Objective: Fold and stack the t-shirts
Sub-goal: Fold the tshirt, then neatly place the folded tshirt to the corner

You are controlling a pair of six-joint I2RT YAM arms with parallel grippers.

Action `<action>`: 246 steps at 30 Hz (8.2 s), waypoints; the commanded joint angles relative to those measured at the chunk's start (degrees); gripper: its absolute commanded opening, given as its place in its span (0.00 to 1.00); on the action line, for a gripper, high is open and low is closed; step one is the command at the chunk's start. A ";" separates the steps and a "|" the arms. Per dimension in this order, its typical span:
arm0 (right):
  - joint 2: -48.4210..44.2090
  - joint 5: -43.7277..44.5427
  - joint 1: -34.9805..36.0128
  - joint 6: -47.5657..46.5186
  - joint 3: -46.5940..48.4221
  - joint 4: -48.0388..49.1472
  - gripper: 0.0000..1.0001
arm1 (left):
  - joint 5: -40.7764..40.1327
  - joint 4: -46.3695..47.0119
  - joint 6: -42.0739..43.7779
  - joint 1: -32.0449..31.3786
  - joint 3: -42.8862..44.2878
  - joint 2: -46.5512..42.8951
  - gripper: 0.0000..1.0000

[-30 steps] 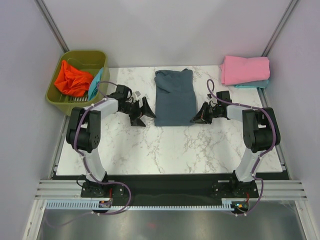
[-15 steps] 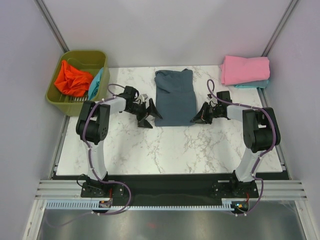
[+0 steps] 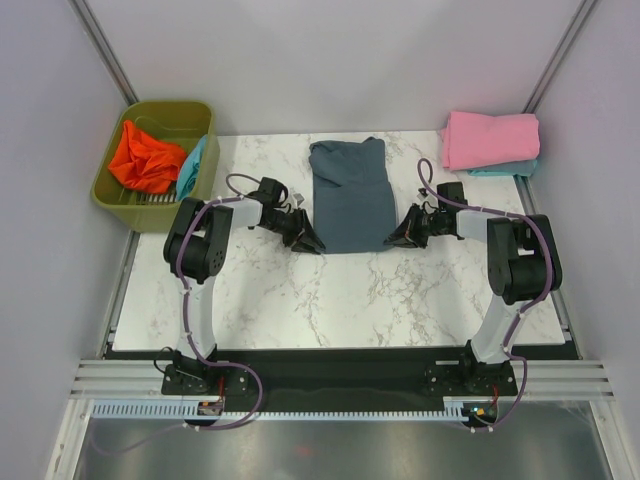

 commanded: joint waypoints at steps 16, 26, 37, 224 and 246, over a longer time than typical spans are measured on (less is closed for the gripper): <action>-6.05 -1.75 -0.19 0.35 1.15 -0.81 0.00 | -1.05 -4.86 3.77 0.11 0.61 -16.90 0.02; -13.61 -3.69 -0.19 2.81 -1.13 -2.05 0.00 | 0.62 -8.28 5.00 0.11 -4.14 -23.77 0.02; -13.63 -4.74 -0.10 5.37 8.08 -1.08 0.00 | -0.96 -10.92 6.67 0.38 2.70 -25.71 0.02; 34.90 -8.79 6.23 8.35 31.30 18.34 0.71 | 3.79 -6.00 13.62 -1.47 25.39 9.36 0.80; 37.89 -12.56 6.32 12.66 30.94 23.88 0.29 | 1.59 -6.97 15.02 -2.35 26.00 9.72 0.81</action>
